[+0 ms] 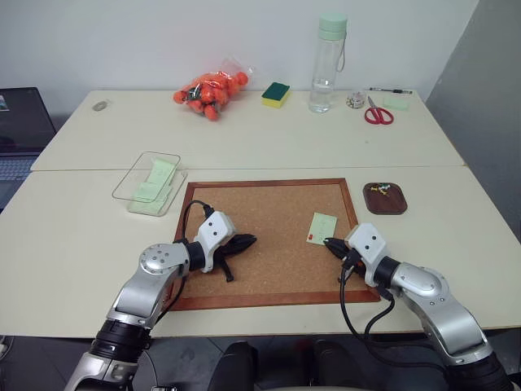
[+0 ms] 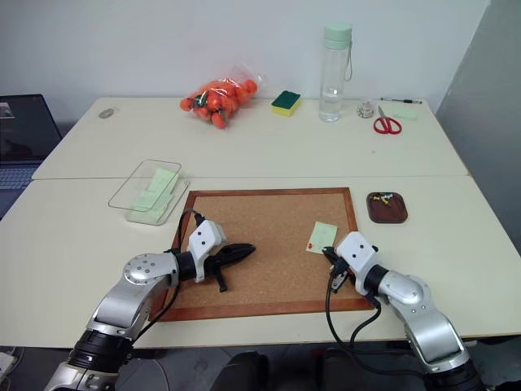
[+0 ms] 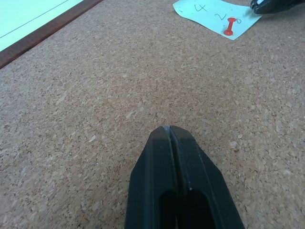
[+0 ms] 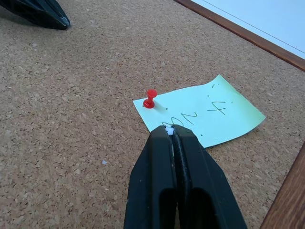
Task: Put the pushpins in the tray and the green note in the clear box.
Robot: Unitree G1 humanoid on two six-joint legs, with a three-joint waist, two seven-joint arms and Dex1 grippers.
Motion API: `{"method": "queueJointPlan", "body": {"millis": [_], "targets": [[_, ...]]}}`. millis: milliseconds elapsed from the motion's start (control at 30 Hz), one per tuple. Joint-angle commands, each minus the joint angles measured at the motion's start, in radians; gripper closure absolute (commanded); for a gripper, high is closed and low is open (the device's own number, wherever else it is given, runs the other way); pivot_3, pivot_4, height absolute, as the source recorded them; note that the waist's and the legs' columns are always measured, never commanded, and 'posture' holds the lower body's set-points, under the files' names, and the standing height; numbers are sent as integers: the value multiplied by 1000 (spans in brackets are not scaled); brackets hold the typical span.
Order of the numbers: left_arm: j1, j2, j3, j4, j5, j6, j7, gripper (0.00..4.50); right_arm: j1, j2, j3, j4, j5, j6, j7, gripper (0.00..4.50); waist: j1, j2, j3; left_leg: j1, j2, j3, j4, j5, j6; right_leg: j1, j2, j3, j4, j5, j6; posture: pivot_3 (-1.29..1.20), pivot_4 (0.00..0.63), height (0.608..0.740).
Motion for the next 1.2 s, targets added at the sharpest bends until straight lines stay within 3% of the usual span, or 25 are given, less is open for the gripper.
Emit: {"method": "queueJointPlan", "body": {"millis": [33,200,1033,1200], "targets": [[36,9,-29,13,25,16,-9,4500,-7,5,-23,-23,14,-5,2,4497,0,0,0,0,0,0,0,0,0,0,0,0,0,0,0,0,150,740],[41,11,-27,12,25,15,-10,4500,0,32,-43,-49,84,31,17,4497,0,0,0,0,0,0,0,0,0,0,0,0,0,0,0,0,150,740],[54,16,-23,1,24,20,-11,4500,16,105,-113,-79,149,21,-39,4497,0,0,0,0,0,0,0,0,0,0,0,0,0,0,0,0,150,740],[54,15,-22,2,25,19,-11,4500,-28,141,-204,-64,180,33,-114,4497,0,0,0,0,0,0,0,0,0,0,0,0,0,0,0,0,150,740]]}}
